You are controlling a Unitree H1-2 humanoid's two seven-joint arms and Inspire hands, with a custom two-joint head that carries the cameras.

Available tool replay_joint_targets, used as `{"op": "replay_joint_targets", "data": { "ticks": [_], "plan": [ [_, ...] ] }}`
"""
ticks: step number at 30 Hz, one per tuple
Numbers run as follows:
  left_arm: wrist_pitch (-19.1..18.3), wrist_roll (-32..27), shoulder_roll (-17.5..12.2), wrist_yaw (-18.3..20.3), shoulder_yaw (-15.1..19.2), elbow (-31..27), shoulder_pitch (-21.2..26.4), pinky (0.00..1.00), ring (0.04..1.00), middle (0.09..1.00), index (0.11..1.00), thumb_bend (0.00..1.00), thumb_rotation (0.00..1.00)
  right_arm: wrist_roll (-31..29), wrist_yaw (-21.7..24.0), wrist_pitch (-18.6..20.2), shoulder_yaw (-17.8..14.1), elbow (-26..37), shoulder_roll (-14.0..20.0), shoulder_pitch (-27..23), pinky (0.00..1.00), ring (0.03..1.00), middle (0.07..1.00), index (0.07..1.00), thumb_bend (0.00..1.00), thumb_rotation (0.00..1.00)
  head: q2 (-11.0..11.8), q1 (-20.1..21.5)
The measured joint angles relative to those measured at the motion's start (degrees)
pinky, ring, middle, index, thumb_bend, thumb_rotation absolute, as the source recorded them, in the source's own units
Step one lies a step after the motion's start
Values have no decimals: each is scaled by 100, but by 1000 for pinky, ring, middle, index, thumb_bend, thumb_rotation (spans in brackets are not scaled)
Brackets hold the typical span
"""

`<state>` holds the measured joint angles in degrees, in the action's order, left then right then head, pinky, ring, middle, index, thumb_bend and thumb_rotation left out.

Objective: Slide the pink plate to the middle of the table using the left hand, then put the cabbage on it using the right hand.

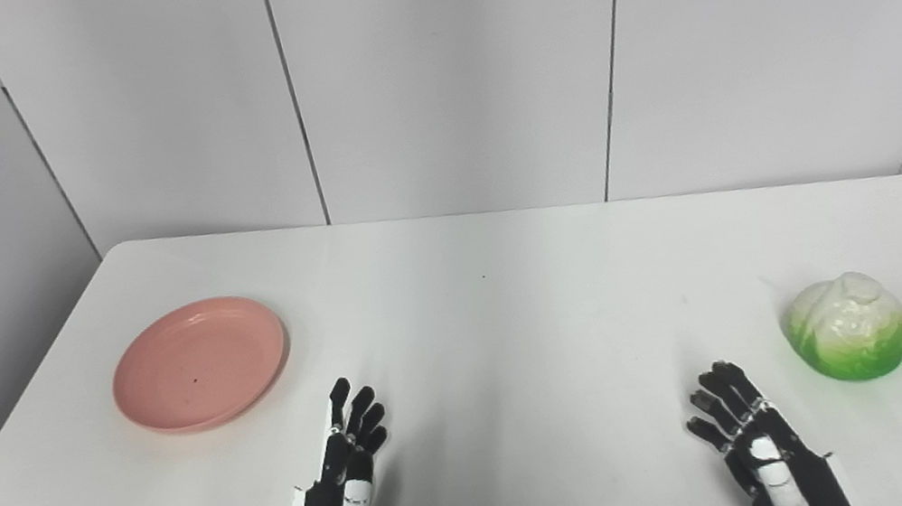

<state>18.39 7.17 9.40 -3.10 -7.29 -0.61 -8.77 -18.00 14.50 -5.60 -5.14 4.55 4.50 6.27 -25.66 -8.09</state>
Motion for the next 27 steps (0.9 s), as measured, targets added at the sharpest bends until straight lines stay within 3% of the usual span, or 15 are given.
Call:
{"op": "replay_joint_targets", "data": {
  "ticks": [3,9,12,15,18,23,27],
  "plan": [
    [-36,-106,-3,8,2,-47,-3,988,962,972,1000,682,940,23,-3,1,7,7,-2,1,855,880,892,886,837,769,-79,140],
    [-488,-475,-12,126,10,-358,-48,1000,971,976,990,720,934,40,-76,5,41,73,-8,8,846,879,889,880,839,749,-246,185],
    [-692,-640,-15,149,22,-704,-67,1000,973,975,983,740,944,28,-125,29,55,113,-8,19,846,882,890,883,835,751,-535,220],
    [-919,-725,-15,178,56,-1196,-51,994,960,950,961,807,920,37,-186,109,62,190,-5,43,851,881,893,887,849,755,-606,228],
    [-1230,-876,-40,204,161,-1568,57,927,918,908,922,865,892,50,-274,265,61,269,-2,60,863,889,903,891,853,760,-694,194],
    [-1529,-958,-428,251,443,-1910,735,930,911,902,872,906,896,45,-356,396,61,403,1,84,856,891,901,886,851,758,-756,158],
    [-1542,-1080,-934,272,855,-1862,1620,836,820,810,796,969,874,81,-399,455,72,448,4,91,845,885,897,884,856,763,-721,167]
  ]
}}
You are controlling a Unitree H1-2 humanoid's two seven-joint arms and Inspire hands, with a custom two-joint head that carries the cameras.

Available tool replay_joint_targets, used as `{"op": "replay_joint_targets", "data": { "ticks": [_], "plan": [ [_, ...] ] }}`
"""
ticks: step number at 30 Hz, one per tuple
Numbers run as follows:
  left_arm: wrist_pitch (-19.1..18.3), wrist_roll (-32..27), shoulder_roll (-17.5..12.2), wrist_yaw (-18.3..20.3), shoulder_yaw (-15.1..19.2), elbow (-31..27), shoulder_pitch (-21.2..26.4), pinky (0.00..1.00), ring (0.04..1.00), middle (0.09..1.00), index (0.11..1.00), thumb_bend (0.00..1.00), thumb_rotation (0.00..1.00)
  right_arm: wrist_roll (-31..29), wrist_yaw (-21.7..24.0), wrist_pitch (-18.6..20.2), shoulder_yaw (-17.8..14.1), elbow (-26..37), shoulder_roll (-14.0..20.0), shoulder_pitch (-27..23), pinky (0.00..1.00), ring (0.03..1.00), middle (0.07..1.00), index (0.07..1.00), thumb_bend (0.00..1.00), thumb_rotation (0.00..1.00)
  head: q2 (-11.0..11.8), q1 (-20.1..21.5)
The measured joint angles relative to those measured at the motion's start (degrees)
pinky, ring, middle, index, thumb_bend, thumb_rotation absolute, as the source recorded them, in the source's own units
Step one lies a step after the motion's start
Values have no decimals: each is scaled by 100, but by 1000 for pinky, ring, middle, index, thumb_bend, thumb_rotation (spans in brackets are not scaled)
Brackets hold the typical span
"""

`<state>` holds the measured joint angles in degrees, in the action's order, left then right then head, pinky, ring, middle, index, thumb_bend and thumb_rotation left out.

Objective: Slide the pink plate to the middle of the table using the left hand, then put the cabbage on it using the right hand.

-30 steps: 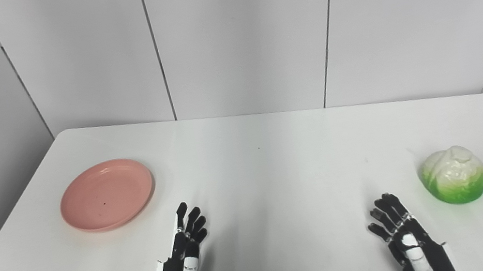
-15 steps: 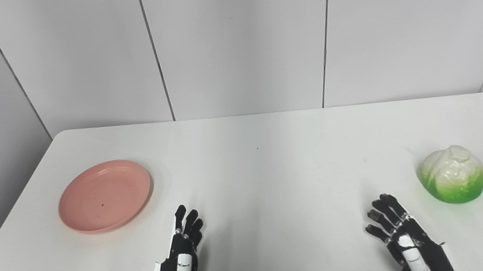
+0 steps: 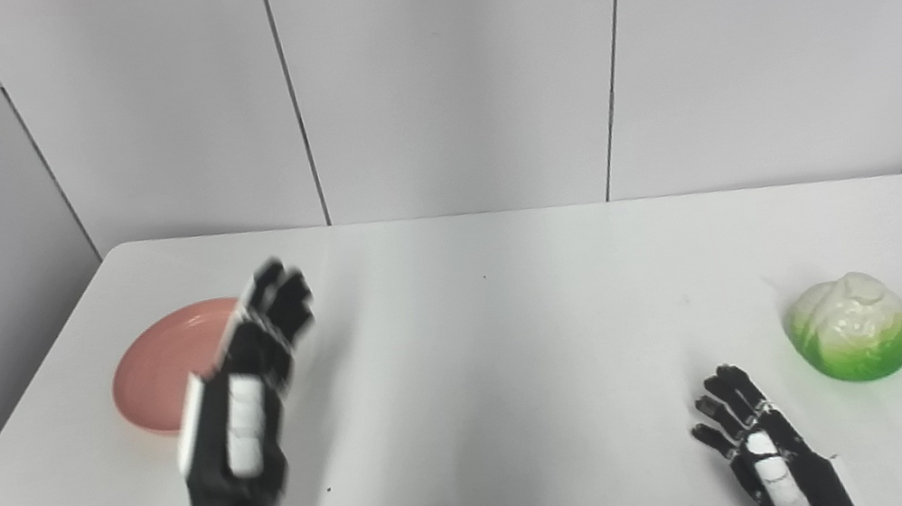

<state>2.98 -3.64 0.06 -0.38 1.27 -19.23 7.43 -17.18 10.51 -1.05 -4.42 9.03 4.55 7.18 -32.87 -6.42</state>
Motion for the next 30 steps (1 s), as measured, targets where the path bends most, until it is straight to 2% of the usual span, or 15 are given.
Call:
{"op": "replay_joint_targets", "data": {
  "ticks": [5,9,13,16,17,20,24,26,30],
  "plan": [
    [-1,-260,-705,177,427,432,634,747,750,718,734,989,879,-44,7,51,3,33,7,3,841,886,891,882,850,749,-53,-97],
    [-56,-396,-1081,163,770,650,886,672,731,712,700,1000,889,-55,6,60,-18,47,19,25,853,888,896,877,849,753,-97,-229],
    [-116,-672,-1455,177,1133,1181,1235,666,732,719,685,995,871,-114,16,67,-45,46,19,24,839,881,884,871,841,728,-97,-396],
    [-84,-1007,-1596,168,1528,1725,1518,648,737,747,704,1000,883,-155,28,57,-77,7,21,22,825,863,870,870,845,733,96,-361],
    [-74,-1039,-1643,158,1603,1847,1570,676,759,767,732,986,896,-163,31,45,-85,-9,21,21,820,851,863,870,835,737,131,-326],
    [62,-1076,-1773,148,1719,2303,1668,713,791,794,757,967,890,-186,87,-35,-115,-72,23,18,798,840,854,859,848,725,114,-448],
    [177,-1076,-1971,145,1848,3099,1845,697,809,811,763,960,892,-230,158,-201,-151,-166,24,19,802,847,858,864,851,727,175,-632],
    [338,-1073,-2117,146,1890,3706,2006,682,814,824,761,965,884,-242,211,-344,-157,-245,22,13,808,844,859,865,818,742,202,-572],
    [605,-1121,-2340,150,2009,4618,2323,691,825,835,773,978,866,-287,252,-602,-175,-403,23,-10,796,829,850,850,813,729,272,-501]
  ]
}}
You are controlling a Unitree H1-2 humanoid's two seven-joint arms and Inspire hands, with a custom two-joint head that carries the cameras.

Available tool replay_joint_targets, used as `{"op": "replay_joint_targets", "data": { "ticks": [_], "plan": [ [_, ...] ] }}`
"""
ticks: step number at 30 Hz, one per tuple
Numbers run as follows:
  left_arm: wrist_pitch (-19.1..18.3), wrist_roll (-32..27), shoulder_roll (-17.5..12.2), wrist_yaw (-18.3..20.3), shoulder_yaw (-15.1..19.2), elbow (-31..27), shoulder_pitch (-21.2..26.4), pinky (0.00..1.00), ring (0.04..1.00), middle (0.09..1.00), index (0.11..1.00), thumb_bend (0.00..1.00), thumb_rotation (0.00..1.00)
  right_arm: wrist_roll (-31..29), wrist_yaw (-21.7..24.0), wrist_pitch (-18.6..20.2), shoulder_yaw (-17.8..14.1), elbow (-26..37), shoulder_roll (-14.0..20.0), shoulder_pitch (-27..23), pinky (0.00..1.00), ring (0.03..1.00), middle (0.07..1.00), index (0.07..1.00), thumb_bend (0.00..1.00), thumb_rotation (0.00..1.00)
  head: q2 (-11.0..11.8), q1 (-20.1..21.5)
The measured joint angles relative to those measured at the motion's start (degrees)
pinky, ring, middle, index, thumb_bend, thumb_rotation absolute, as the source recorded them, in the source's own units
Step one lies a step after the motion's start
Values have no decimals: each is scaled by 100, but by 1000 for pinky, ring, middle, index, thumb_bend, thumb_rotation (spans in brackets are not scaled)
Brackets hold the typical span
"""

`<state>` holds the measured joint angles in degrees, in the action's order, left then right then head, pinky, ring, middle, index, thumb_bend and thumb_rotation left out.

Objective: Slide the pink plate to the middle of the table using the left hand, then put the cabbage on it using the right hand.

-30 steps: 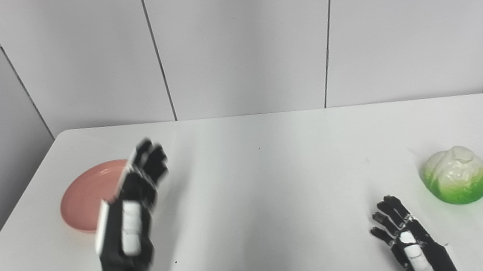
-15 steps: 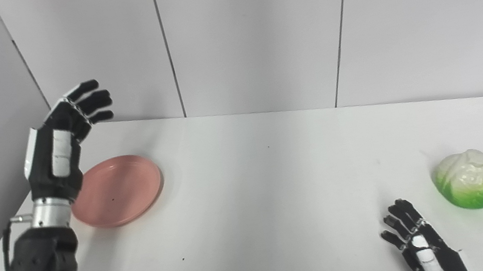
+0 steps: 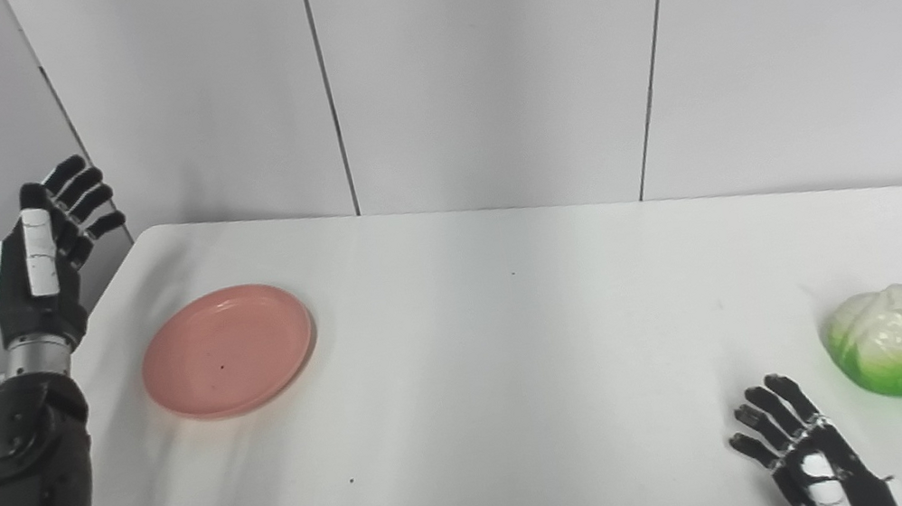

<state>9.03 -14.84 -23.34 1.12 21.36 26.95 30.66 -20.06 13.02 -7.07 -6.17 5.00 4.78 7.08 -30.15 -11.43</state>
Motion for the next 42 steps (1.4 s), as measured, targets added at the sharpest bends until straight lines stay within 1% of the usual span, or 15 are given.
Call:
{"op": "replay_joint_targets", "data": {
  "ticks": [4,6,7,11,14,15,19,23,26,30,34,36,37,39,42],
  "plan": [
    [183,-11,-114,30,13,800,279,700,830,800,755,999,823,-62,6,-48,-10,-42,0,-16,777,822,839,832,828,694,-70,-43],
    [195,-44,-150,40,13,1024,362,702,817,796,760,996,819,-83,6,-47,-10,-12,2,-12,779,825,839,833,834,694,-70,-44],
    [200,-50,-161,40,9,1083,383,702,813,796,762,994,820,-99,6,-47,-11,-1,8,-6,779,826,840,834,835,694,-140,-70],
    [345,131,-228,20,-148,1583,488,729,813,803,749,932,854,-140,6,-47,-43,14,21,17,785,826,843,838,836,711,-97,-96],
    [457,254,-259,4,-244,2190,610,764,816,805,748,918,828,-152,4,-46,-59,22,22,25,782,825,841,833,829,710,-140,-79],
    [481,260,-261,3,-270,2415,669,762,814,804,749,920,825,-153,-1,-45,-60,30,22,30,780,824,841,832,828,709,-227,-35],
    [586,270,-253,16,-380,2965,770,818,831,807,738,905,831,-146,-27,-27,-66,127,23,68,760,812,829,819,834,695,-316,88],
    [584,263,-244,36,-403,3149,794,842,845,800,727,883,812,-153,-83,107,-79,235,19,95,756,807,817,807,844,667,-377,167],
    [583,274,-243,38,-479,3322,803,799,853,816,748,889,837,-161,-141,197,-80,308,13,118,752,799,809,803,842,658,-378,246],
    [585,329,-212,10,-603,3393,794,800,869,874,782,899,859,-160,-146,211,-90,352,12,157,754,803,809,804,823,656,-334,238],
    [610,374,-169,3,-654,3396,789,800,867,847,759,890,838,-158,-158,268,-105,403,10,182,753,801,810,803,823,661,-378,334],
    [656,375,-140,18,-704,3376,758,837,882,857,772,863,864,-152,-167,309,-107,432,11,193,754,801,813,805,818,663,-343,334],
    [708,383,-137,41,-754,3357,731,819,871,851,771,883,850,-148,-167,321,-108,442,11,198,755,802,813,803,813,652,-343,334],
    [832,397,-124,116,-823,3328,659,792,853,833,764,936,815,-157,-166,338,-116,448,11,200,759,805,809,796,814,631,-237,325],
    [1005,378,-46,139,-839,3286,543,786,844,818,758,959,788,-203,-168,430,-150,488,10,209,761,808,811,793,802,636,-272,395]
  ]
}}
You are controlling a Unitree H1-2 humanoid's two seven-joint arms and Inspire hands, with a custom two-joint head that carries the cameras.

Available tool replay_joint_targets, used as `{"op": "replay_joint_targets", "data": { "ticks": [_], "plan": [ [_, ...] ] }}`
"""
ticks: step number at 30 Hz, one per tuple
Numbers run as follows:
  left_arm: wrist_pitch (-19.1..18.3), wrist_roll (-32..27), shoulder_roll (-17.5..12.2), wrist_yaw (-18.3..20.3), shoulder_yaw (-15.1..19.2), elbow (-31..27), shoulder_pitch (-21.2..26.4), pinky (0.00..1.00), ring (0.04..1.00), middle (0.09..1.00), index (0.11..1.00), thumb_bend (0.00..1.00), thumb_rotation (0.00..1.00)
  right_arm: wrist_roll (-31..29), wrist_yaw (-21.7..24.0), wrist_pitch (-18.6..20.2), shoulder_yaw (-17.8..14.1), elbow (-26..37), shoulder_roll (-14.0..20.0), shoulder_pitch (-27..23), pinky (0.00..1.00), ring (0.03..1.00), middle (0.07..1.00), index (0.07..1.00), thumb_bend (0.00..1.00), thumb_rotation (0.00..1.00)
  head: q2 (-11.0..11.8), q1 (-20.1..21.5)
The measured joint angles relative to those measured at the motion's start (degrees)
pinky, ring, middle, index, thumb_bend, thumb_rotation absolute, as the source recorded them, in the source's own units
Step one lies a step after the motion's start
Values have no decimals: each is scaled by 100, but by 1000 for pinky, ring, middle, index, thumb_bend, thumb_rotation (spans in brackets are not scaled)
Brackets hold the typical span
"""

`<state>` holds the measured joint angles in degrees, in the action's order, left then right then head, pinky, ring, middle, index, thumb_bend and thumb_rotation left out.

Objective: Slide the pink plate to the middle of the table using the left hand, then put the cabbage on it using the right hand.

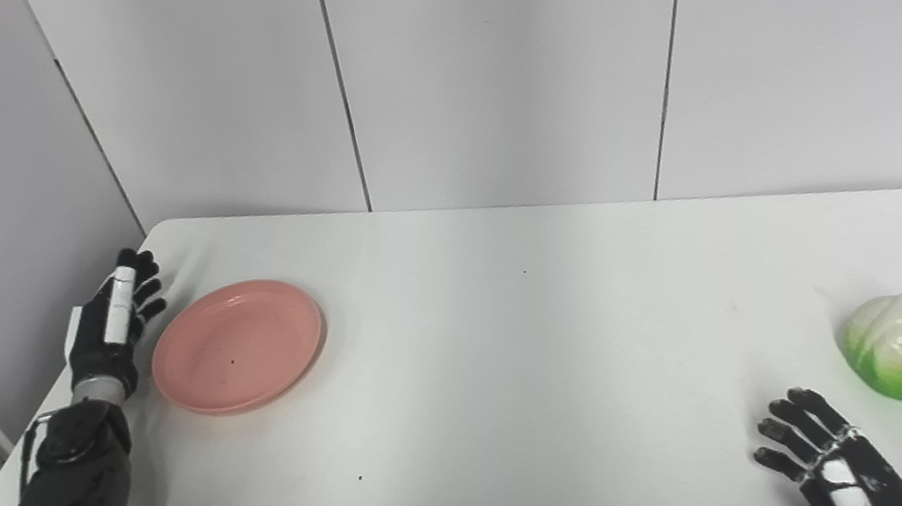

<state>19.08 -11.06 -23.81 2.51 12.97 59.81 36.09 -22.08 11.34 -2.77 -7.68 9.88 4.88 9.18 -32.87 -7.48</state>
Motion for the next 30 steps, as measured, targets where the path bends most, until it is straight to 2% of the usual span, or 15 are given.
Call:
{"op": "replay_joint_targets", "data": {
  "ticks": [2,5,8,12,17,21,23,27,30],
  "plan": [
    [16,-14,54,0,21,-74,-49,781,847,819,759,975,796,13,0,5,-6,5,0,5,761,806,812,794,801,651,-9,9],
    [13,-23,114,-2,54,-217,-143,793,848,827,767,917,801,45,0,10,-2,10,-1,5,763,807,811,793,814,637,-35,9],
    [-29,-266,204,91,175,-394,-232,781,857,838,777,926,802,52,-30,69,11,74,-8,17,763,808,811,796,803,644,-44,18],
    [-308,-564,339,165,289,-773,-360,772,852,836,774,947,814,88,-84,106,57,93,-18,18,761,802,808,796,797,652,-53,18],
    [-474,-569,619,334,175,-1158,-457,740,864,855,781,907,844,197,-173,230,104,157,-37,18,758,804,805,797,785,664,-44,35],
    [-624,-595,752,554,101,-1471,-551,768,887,874,798,893,849,295,-212,259,148,194,-36,17,758,805,809,805,769,685,-53,62],
    [-753,-706,762,690,114,-1581,-597,785,895,879,805,892,852,367,-215,260,177,200,-38,17,756,800,808,804,777,692,-202,263],
    [-1045,-990,774,862,218,-1816,-680,788,890,875,809,880,840,490,-309,315,270,342,-69,16,748,797,805,805,783,690,-255,466],
    [-1293,-1115,869,849,325,-2029,-722,778,886,872,808,870,859,604,-350,393,369,389,-85,16,747,802,808,802,787,691,-281,493]
  ]
}}
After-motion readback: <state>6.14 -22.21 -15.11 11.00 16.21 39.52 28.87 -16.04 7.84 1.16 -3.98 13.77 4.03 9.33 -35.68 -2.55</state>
